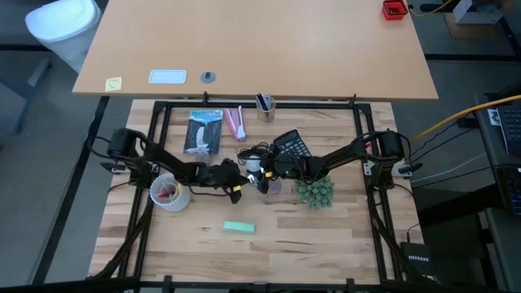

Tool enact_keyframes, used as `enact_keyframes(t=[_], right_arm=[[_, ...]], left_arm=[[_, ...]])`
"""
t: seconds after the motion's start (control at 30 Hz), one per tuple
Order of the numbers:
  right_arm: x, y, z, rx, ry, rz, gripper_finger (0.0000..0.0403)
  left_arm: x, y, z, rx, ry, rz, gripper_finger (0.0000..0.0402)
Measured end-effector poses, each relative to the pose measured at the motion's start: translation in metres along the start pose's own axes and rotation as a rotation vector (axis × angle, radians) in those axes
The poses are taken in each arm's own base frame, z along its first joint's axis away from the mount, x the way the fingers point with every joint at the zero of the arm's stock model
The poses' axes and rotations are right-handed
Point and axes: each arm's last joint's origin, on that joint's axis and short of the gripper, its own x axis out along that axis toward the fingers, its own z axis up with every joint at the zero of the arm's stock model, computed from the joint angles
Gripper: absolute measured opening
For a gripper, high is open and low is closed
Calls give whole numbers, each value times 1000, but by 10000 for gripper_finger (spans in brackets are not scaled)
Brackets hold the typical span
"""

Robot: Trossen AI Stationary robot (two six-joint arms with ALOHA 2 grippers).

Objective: Screw lightbulb
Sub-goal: Remove the lightbulb from the lamp

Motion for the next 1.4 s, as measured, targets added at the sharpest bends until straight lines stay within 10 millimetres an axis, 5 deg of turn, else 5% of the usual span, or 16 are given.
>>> enact_keyframes(t=[0.53, 1.03, 1.4], right_arm=[[0, 2, -2, -4, 21, 67, 214], [0, 3, -2, -5, 24, 92, 214], [0, 2, -2, -4, 24, 80, 214]], left_arm=[[6, 22, 4, -11, 9, 154, 0], [10, 64, 18, 66, -25, 348, 0], [-25, 29, 47, 72, -107, 176, 0]])
